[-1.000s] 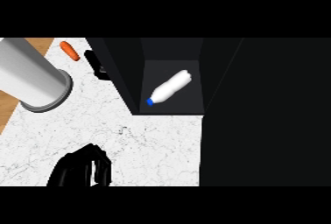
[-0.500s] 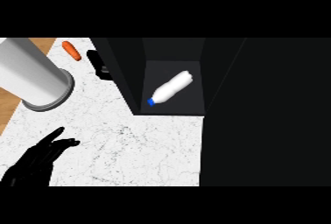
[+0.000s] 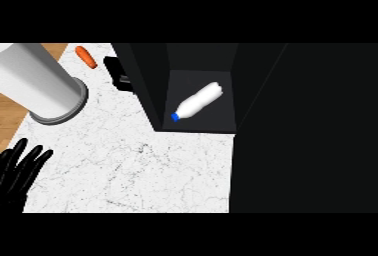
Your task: Pick up the bottled water, place it into the cabinet and close the cabinet
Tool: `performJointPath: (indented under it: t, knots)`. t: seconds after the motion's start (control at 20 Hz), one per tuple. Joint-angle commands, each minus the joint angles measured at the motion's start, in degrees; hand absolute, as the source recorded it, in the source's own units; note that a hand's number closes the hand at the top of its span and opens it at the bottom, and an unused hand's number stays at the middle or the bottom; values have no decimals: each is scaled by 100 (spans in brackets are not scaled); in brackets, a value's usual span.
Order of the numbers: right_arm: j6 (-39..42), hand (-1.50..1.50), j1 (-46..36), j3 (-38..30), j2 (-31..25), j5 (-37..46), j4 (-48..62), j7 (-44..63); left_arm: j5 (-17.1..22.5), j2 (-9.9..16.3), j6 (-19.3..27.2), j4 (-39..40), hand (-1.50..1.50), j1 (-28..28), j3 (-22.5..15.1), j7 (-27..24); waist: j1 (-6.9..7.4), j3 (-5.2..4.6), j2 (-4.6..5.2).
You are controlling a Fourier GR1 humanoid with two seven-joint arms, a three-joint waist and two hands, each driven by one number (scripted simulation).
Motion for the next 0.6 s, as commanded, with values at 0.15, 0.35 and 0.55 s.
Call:
performJointPath:
  t: [0.15,0.35,0.55]
  knots:
    - [-404,150,-722,401,-226,952,-1471,762,346,295,-399,-148,-150,446,357,-30,156,-31,-56]
    - [-651,150,-1218,760,-282,1036,-1333,1097,495,452,-526,-79,-150,553,618,-17,111,-45,-63]
    - [-1137,150,-1624,1247,-59,980,-1134,1339,561,549,-747,-48,-150,865,734,-102,206,-51,-77]
